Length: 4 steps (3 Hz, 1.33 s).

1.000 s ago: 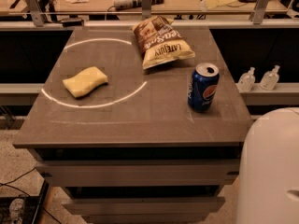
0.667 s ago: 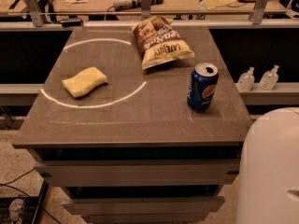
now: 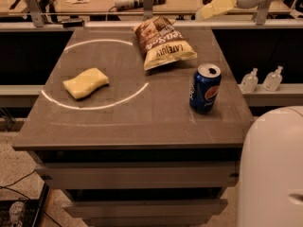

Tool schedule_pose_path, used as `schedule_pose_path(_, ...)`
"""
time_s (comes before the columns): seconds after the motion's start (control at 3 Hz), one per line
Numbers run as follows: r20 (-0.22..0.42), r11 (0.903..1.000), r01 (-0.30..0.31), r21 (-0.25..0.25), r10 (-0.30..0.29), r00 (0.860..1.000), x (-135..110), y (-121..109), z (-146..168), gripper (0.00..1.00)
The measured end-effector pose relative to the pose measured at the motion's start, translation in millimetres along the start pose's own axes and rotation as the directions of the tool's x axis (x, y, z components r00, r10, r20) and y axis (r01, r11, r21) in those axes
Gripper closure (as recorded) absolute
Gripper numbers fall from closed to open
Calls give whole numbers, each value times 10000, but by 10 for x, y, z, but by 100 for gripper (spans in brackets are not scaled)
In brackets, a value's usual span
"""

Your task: Move brown chip bag near sponge

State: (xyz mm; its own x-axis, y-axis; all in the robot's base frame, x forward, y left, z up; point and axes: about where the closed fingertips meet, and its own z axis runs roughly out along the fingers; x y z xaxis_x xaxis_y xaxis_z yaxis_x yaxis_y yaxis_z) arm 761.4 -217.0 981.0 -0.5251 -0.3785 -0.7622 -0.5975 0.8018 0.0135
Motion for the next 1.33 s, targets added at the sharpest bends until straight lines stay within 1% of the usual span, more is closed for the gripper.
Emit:
schedule_pose_path(0.33, -107, 9995, -141, -268, 138, 9998, 139, 187, 61, 0)
schedule_pose_path(0.67, 137, 9988, 86, -487, -80, 9999, 186, 506, 90, 0)
schedule_pose_path(1.0, 119, 9968, 111, -797, -102, 9999, 402, 817, 382, 0)
schedule_pose_path(1.33, -312, 9949, -29, -1006, -2, 9995, 669, 1001, 772, 0)
